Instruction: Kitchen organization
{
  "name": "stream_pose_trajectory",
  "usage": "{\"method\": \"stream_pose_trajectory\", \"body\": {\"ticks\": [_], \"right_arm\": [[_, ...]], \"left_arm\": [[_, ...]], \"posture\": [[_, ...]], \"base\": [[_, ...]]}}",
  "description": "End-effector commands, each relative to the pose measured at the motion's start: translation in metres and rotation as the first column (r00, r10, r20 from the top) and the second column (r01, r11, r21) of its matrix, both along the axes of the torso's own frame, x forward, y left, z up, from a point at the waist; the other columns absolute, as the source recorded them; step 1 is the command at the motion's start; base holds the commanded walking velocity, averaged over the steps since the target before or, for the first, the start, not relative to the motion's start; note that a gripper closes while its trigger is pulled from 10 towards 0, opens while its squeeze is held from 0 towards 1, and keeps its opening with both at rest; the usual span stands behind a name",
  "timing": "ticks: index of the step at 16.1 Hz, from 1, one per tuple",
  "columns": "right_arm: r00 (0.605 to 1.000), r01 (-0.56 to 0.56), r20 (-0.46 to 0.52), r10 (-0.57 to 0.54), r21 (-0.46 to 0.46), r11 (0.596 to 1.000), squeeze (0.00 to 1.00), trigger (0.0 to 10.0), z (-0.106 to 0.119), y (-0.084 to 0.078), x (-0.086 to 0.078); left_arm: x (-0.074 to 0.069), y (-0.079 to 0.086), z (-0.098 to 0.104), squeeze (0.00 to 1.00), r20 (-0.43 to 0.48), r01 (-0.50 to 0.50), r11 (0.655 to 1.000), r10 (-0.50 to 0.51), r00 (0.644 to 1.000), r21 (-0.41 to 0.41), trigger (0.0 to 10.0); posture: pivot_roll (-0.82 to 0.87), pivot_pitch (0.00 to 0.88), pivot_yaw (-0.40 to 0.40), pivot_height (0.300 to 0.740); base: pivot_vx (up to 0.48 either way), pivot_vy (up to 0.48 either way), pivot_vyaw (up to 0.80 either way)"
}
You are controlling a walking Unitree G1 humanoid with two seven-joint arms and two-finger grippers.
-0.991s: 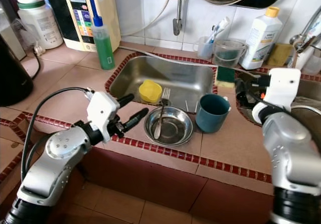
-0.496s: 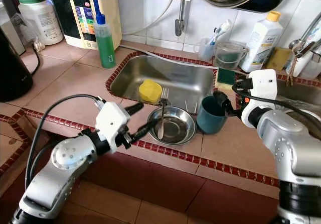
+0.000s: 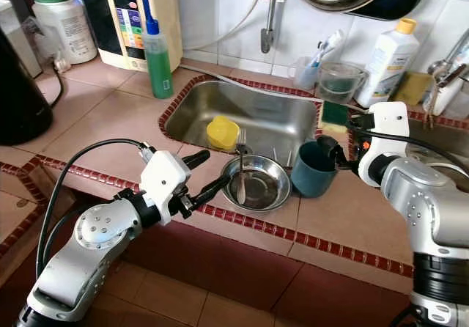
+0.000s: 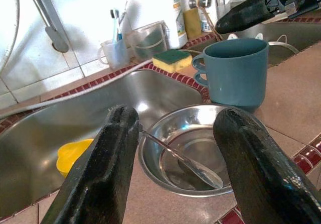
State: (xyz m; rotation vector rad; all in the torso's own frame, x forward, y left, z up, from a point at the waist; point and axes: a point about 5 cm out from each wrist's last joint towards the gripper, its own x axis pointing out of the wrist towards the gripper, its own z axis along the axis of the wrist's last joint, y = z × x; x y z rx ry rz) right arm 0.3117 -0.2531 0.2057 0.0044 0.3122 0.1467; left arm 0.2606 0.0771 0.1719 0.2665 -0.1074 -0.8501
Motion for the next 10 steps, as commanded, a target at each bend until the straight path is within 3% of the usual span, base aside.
{"method": "stream_pose_trajectory", "body": {"ticks": [1, 5, 10], "right_arm": [[1.000, 0.022, 0.011, -0.022, 0.001, 1.000, 0.00, 10.0, 0.007, -0.006, 0.001], [0.996, 0.059, -0.077, -0.053, 0.075, 0.995, 0.00, 10.0, -0.014, -0.006, -0.003], [0.991, 0.089, -0.111, -0.078, 0.097, 0.991, 0.00, 10.0, -0.022, -0.009, -0.003]], "left_arm": [[-0.001, 0.001, 0.004, 0.00, 0.015, -0.009, 1.000, 0.009, 1.000, 0.003, 10.0], [-0.001, 0.003, 0.006, 0.00, 0.054, 0.001, 1.000, -0.001, 0.999, 0.015, 10.0], [-0.002, 0.004, 0.006, 0.00, 0.054, 0.015, 1.000, -0.016, 0.998, 0.018, 10.0]], "posture": [[-0.07, 0.000, -0.054, 0.732], [-0.08, 0.000, -0.053, 0.732], [-0.07, 0.000, -0.052, 0.732]], "base": [[0.000, 0.000, 0.00], [0.000, 0.000, 0.00], [0.000, 0.000, 0.00]]}}
